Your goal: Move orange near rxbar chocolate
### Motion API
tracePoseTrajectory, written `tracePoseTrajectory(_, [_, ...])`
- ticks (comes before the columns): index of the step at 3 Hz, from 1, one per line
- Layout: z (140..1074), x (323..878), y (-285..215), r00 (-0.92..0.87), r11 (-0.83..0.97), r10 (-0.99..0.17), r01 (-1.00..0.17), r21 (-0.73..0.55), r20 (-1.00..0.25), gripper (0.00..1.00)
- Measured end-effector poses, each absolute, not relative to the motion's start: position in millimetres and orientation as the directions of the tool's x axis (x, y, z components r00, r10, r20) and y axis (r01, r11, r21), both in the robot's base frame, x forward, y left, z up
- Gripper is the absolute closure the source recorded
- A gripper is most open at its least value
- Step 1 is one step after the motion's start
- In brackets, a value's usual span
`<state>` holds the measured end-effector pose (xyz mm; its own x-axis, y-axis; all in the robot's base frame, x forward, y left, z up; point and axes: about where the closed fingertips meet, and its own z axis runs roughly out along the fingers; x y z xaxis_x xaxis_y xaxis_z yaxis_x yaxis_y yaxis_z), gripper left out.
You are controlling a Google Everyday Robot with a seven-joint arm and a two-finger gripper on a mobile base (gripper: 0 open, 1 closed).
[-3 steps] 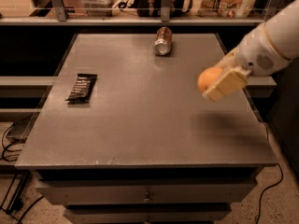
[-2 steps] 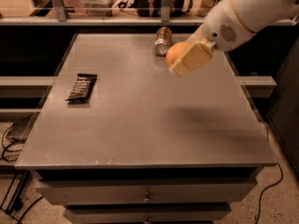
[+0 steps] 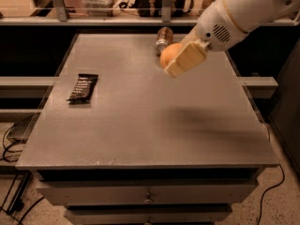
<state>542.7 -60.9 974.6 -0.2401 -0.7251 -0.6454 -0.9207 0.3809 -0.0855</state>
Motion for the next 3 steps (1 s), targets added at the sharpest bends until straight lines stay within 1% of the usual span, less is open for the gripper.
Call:
tracePoseTrajectory(1, [974.6,545.8,-19.6,-0.192,0.337,-0.684,-0.939,-0.071,-0.704,1.0])
tracePoseTrajectory(2, [971.9,554.2,32.6,-0.152,0.307,-0.634,-0.949,-0.066,-0.759,1.0])
tracePoseTrajectory(3, [959.9,561.0,75.9,-0.12,0.295,-0.595,-0.952,-0.077,-0.795,1.0])
